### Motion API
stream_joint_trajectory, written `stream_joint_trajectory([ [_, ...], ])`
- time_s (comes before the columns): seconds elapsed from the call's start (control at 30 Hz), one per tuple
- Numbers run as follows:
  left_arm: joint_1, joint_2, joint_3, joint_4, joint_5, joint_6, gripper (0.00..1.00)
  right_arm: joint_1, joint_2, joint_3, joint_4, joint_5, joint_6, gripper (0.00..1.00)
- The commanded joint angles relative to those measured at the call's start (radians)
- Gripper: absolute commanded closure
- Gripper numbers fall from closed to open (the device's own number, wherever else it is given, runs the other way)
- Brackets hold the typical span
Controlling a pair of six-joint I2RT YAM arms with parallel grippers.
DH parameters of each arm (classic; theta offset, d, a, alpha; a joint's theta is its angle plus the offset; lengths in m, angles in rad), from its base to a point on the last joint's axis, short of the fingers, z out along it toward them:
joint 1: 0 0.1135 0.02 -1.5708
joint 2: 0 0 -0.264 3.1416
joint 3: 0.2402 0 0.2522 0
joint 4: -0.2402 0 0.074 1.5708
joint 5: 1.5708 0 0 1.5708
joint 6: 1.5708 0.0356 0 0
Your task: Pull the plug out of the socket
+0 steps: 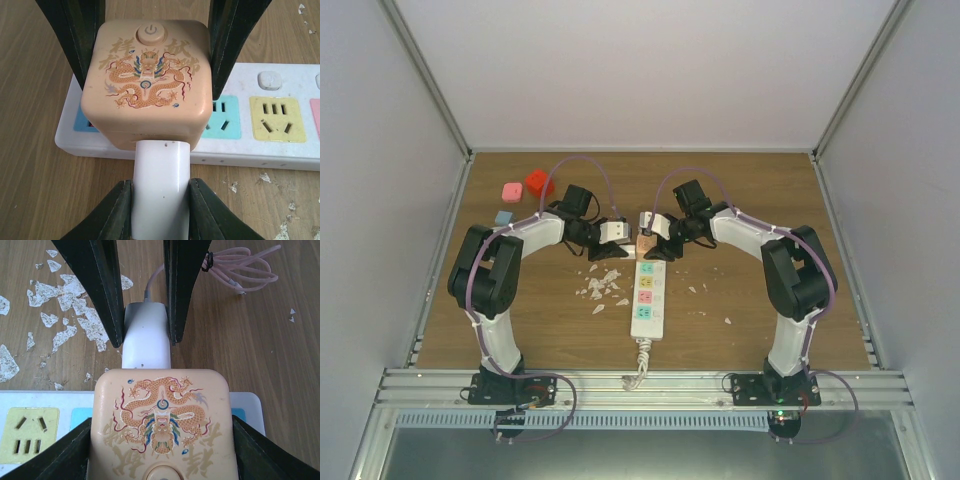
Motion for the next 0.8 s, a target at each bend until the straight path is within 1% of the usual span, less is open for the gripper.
stream_joint_trajectory([
  [0.0, 0.041, -0.044, -0.009, 0.039, -0.109, 0.021, 0.85, 0.004, 0.026, -0.030, -0.067, 0.045, -0.042, 0.75],
  [0.43, 0.089, -0.064, -0.004, 0.033, -0.155, 0.040, 0.86, 0.004, 0.049, -0.021, -0.084, 0.062, -0.039, 0.77],
  [0.53, 0.100, -0.070, -0.006, 0.032, -0.157, 0.043, 0.86, 0.005, 0.055, -0.016, -0.086, 0.068, -0.034, 0.80],
  [0.77, 0.128, -0.077, -0.007, 0.024, -0.159, 0.058, 0.86, 0.004, 0.070, -0.005, -0.099, 0.073, -0.027, 0.82],
])
